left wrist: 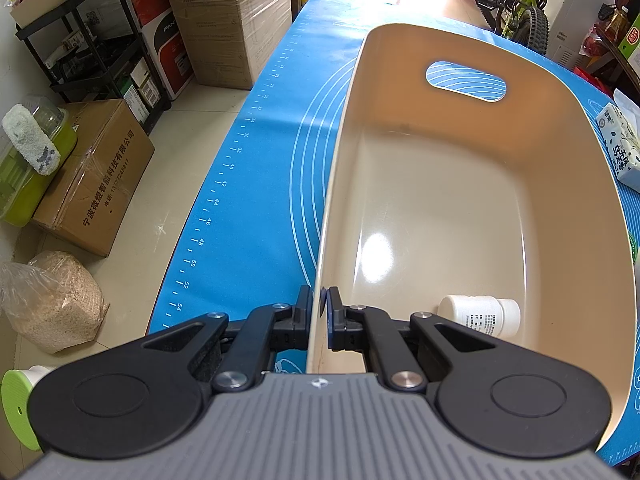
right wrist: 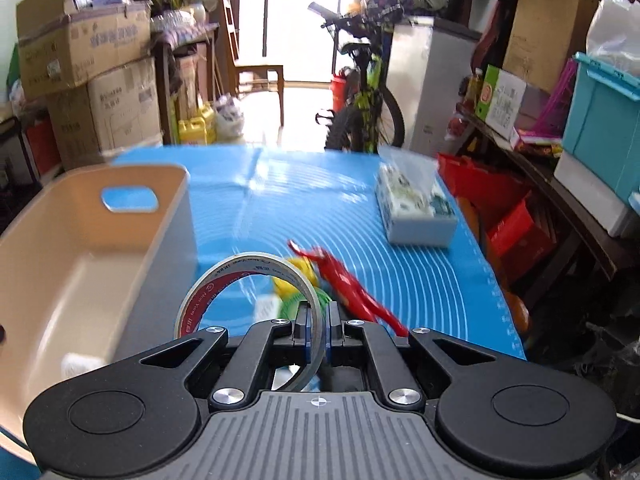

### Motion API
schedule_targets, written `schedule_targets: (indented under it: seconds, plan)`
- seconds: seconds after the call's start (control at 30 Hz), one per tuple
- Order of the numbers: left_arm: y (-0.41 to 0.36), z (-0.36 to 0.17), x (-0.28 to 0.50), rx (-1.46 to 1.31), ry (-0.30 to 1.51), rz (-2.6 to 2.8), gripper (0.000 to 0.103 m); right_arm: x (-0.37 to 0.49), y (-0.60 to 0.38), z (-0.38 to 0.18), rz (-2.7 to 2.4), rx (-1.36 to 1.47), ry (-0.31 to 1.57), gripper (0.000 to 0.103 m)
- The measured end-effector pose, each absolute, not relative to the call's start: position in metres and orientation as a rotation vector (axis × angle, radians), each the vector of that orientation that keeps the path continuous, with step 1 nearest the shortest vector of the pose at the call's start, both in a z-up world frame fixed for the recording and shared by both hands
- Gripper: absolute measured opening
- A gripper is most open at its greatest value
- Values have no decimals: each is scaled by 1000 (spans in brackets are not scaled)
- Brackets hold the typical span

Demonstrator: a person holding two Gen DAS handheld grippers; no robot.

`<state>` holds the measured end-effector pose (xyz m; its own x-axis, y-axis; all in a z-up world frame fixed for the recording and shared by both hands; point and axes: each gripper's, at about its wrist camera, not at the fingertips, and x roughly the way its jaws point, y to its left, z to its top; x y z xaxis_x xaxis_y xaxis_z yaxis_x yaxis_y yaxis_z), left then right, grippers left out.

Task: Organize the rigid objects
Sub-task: 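Lift the tape roll into the basket and release it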

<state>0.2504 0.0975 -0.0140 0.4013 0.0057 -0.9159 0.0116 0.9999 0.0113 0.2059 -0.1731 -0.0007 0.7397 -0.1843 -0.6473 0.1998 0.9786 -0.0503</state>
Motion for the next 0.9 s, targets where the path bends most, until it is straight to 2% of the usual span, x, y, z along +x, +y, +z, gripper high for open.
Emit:
schedule_targets:
  seconds: [0.37, 0.6, 0.9]
  plan:
    - [97, -14, 251, 17, 1158, -4, 8, 232, -120, 38, -72, -31, 628, 17]
    - [97, -14, 251, 18, 1158, -3, 8, 252, -77, 30, 20, -100, 656, 17]
    - [100, -13, 251, 22, 1158, -5, 8, 265, -34, -6, 132, -166, 804, 17]
